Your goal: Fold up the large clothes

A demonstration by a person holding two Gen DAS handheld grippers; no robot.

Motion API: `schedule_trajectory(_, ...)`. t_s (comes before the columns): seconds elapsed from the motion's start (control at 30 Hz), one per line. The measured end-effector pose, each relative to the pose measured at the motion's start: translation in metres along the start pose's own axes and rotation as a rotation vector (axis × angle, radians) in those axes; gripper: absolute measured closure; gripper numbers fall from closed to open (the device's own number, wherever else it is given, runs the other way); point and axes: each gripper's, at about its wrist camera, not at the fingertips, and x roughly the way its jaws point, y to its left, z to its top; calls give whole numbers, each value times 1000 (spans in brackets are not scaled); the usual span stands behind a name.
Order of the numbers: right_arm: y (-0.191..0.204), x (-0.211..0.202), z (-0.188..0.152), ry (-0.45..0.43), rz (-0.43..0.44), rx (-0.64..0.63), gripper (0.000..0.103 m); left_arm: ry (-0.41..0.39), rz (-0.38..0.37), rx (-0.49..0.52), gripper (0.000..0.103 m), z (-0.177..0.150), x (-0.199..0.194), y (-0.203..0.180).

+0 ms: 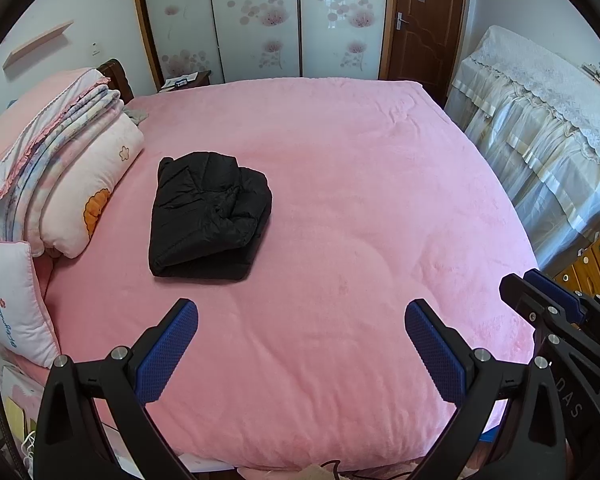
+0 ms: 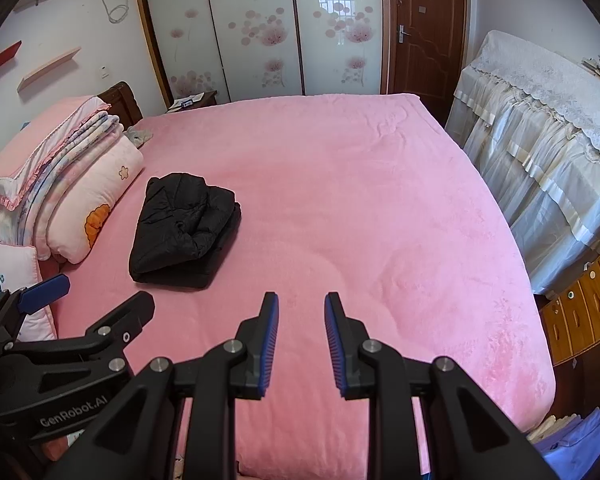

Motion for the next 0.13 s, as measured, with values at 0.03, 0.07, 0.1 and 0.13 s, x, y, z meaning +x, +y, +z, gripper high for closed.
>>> schedule_trajectory(0.03, 0, 0, 0, 0, -1, 1, 79, 0, 0, 1, 0, 0, 0, 0)
schedule_trajectory(0.07, 0, 0, 0, 0, 0, 0, 79, 0, 1, 1, 0, 0, 0, 0)
schedule_trajectory(0.1, 0, 0, 0, 0, 0, 0, 79, 0, 0, 1, 0, 0, 0, 0)
schedule_trajectory(0.13, 0, 0, 0, 0, 0, 0, 79, 0, 0, 2, 0, 0, 0, 0)
